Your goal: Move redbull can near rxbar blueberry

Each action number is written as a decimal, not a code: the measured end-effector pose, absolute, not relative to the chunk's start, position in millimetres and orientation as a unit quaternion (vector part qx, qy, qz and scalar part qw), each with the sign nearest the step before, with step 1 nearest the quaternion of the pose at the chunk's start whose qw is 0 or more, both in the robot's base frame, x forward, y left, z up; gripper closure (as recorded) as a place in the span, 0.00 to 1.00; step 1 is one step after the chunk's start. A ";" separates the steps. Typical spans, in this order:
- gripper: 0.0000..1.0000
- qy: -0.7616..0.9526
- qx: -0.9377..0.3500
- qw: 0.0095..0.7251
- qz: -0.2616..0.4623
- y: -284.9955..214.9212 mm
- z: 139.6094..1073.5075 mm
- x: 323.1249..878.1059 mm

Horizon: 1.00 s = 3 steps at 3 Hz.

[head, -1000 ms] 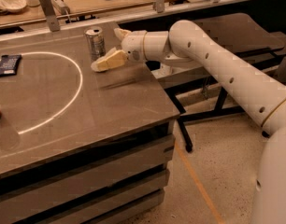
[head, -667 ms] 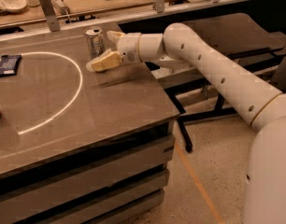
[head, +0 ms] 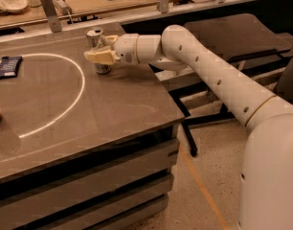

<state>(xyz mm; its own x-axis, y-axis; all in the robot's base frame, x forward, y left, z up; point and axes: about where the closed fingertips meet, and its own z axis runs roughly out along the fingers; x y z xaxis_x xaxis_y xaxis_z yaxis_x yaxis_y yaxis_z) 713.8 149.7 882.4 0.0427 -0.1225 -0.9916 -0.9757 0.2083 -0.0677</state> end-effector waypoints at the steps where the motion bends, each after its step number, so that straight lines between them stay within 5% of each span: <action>1: 0.81 0.538 -0.503 0.533 0.416 176.2 892.3 716.7; 2: 1.00 0.511 -0.521 0.526 0.437 214.1 910.5 715.9; 3: 1.00 0.486 -0.534 0.524 0.452 246.1 928.4 714.2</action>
Offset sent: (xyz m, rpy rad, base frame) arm 0.0032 0.1076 0.0517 0.0653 -0.0619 0.2236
